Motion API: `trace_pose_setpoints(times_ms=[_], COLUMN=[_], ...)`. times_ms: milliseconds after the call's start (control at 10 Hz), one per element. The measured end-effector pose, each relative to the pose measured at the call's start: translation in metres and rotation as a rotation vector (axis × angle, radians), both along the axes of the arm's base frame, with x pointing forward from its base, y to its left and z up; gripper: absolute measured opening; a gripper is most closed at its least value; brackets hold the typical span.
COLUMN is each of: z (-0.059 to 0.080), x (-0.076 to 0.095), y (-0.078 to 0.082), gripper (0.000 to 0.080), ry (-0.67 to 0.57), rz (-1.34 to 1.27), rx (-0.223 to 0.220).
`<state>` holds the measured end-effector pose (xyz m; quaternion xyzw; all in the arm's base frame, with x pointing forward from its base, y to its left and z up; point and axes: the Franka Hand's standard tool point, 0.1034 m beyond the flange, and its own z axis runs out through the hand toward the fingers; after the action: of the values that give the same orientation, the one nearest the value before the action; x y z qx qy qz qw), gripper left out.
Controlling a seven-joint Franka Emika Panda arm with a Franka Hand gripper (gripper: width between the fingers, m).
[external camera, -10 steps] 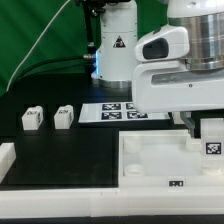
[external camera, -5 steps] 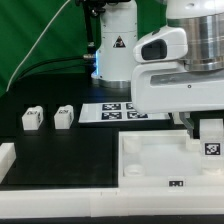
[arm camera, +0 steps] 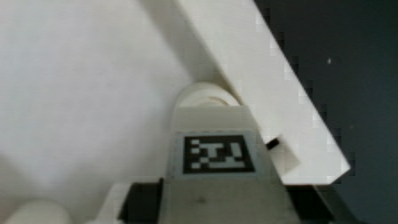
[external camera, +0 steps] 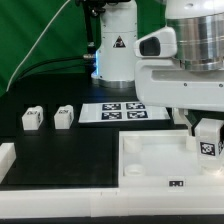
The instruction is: Assemble one leg
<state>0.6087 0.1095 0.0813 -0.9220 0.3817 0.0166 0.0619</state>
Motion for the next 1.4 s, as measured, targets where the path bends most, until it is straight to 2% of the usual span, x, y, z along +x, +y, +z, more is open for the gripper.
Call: trace_pose_setpoints(times_ms=[300,600,700,800,1000,1200,1400], z=[-0.001,-0.002,-0.002,-0.003,-0.003,-0.004,-0.006], x=[-0.003,-0.004,-0.004,-0.004,-0.004,-0.006,-0.007], y=[0.008,0.013,0.013,0.014,0.014,0.014,0.015], gripper=[0.0295,0.0295,0.0371,0.0371,0.0623,0.0642,0.0648], ry=[0.044,0.080,0.079,0.079,0.077,0.076,0.052], rz=[-0.364,-0.590,-0.576,-0.574,-0.557,-0.442,-0.196], rx=[0.008,0.026,0.028,0.028,0.027,0.022,0.019])
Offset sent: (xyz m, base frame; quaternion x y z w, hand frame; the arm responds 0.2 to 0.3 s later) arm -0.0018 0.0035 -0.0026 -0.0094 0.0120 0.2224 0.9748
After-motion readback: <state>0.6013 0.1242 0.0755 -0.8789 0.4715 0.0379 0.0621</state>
